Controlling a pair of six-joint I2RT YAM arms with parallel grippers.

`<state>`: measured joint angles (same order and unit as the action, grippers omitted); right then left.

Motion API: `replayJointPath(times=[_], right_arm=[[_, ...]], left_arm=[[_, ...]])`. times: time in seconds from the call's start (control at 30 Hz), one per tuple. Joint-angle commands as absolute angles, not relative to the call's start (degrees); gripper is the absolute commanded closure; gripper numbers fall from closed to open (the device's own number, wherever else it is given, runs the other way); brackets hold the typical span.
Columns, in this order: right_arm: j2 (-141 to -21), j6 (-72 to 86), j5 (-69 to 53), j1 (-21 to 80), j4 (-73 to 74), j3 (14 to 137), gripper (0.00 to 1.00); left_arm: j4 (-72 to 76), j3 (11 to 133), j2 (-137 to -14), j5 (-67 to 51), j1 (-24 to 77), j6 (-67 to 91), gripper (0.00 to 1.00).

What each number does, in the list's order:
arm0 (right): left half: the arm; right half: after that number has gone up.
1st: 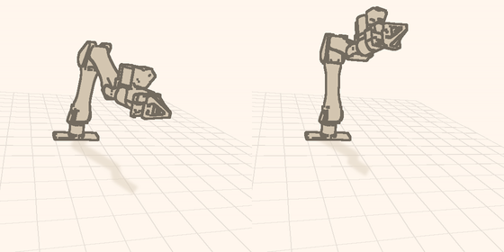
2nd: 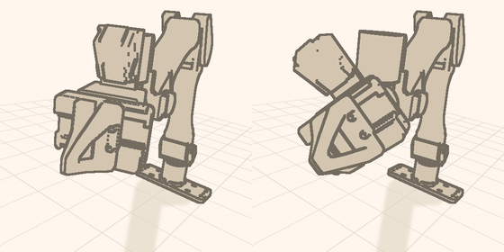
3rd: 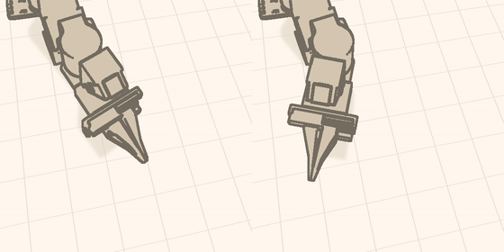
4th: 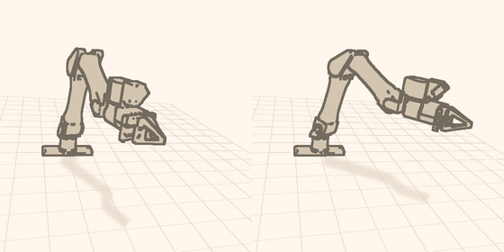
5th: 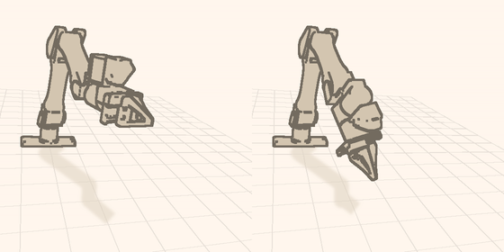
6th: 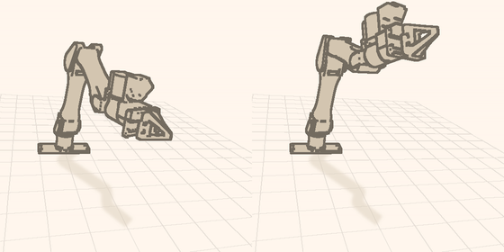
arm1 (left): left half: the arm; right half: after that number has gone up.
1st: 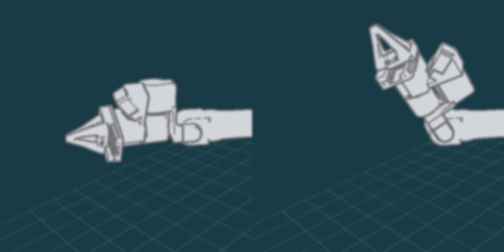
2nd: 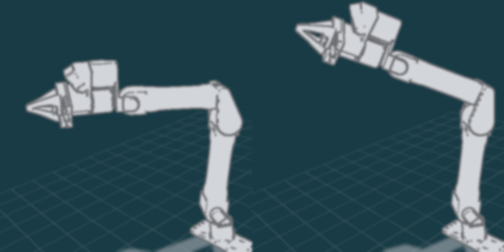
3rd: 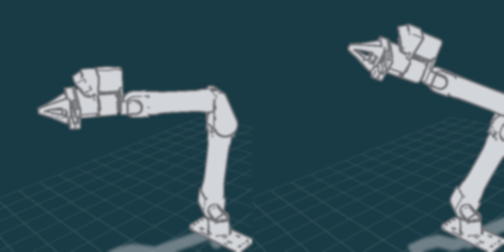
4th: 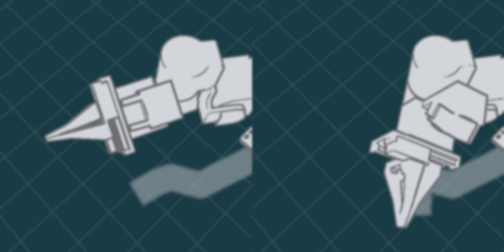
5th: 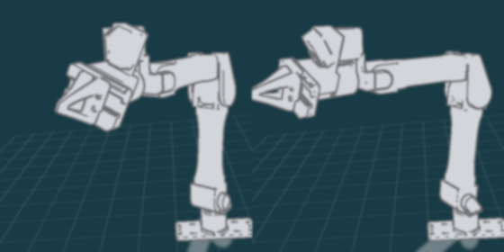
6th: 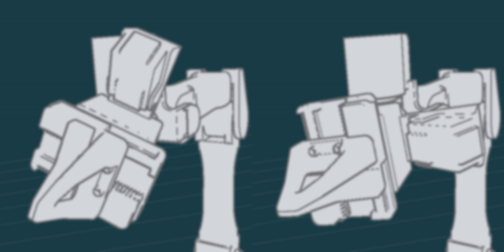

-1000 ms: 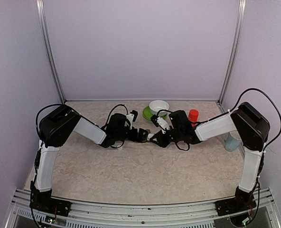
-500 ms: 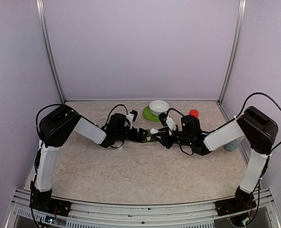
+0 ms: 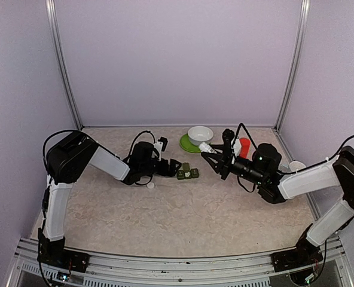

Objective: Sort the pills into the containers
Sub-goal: Pour the pill into the compartment of the pill container.

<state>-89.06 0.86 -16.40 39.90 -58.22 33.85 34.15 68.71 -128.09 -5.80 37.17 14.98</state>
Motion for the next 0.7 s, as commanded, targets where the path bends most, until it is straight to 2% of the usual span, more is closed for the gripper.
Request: replayJointPath(times=[0.0,0.17,0.3,0.47,0.67], right_arm=[[-81.3,-1.9,-14.3,42.0,-66.1,29.8,0.83],[-71.1,-3.9,-9.2,44.2,-70.7,24.1,0.83],[-70.3,-6.3,-9.0,44.9,-64.6,26.4,0.83],[-68.7,-5.6,-8.9,45.0,-66.7,24.5,0.82],[-68.9,-4.5,-8.8,45.1,-62.0,25.7,0.81]], left_arm=[[34.2,67.5,-123.7,-6.8,36.7,15.6,0.01],[32.1,65.6,-119.1,-5.7,36.6,17.2,0.01],[27.1,61.8,-112.7,-2.0,36.9,18.4,0.01],[15.4,59.4,-105.5,5.4,37.5,18.1,0.01],[2.8,58.9,-102.1,13.7,41.1,18.2,0.01]])
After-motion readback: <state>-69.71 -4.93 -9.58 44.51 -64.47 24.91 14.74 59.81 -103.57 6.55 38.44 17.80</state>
